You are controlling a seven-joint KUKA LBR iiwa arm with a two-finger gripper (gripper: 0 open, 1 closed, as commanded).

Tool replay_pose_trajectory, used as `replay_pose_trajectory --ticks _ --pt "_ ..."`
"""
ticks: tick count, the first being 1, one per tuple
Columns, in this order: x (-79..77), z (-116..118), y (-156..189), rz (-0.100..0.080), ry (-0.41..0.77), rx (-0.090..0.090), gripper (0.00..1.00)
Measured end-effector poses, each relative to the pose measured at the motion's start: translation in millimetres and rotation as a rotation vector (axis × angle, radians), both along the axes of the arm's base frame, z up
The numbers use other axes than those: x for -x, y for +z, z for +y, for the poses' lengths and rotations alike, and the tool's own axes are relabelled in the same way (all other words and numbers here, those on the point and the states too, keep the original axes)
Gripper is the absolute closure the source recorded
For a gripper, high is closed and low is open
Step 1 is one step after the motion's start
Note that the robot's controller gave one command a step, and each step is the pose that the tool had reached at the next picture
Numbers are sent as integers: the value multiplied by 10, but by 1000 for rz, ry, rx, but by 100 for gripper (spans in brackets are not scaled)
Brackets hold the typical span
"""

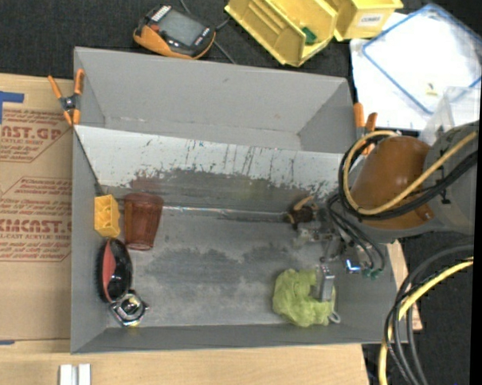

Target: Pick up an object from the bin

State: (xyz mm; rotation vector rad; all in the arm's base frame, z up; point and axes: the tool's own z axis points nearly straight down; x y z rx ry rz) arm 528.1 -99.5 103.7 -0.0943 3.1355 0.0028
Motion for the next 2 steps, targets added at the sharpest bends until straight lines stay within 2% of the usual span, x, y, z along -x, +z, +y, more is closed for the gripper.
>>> replay_pose_trajectory --ticks 1,2 --pt "5 -6 -273 8 2 1 0" --pt "-45 58 -184 1 -5 2 0"
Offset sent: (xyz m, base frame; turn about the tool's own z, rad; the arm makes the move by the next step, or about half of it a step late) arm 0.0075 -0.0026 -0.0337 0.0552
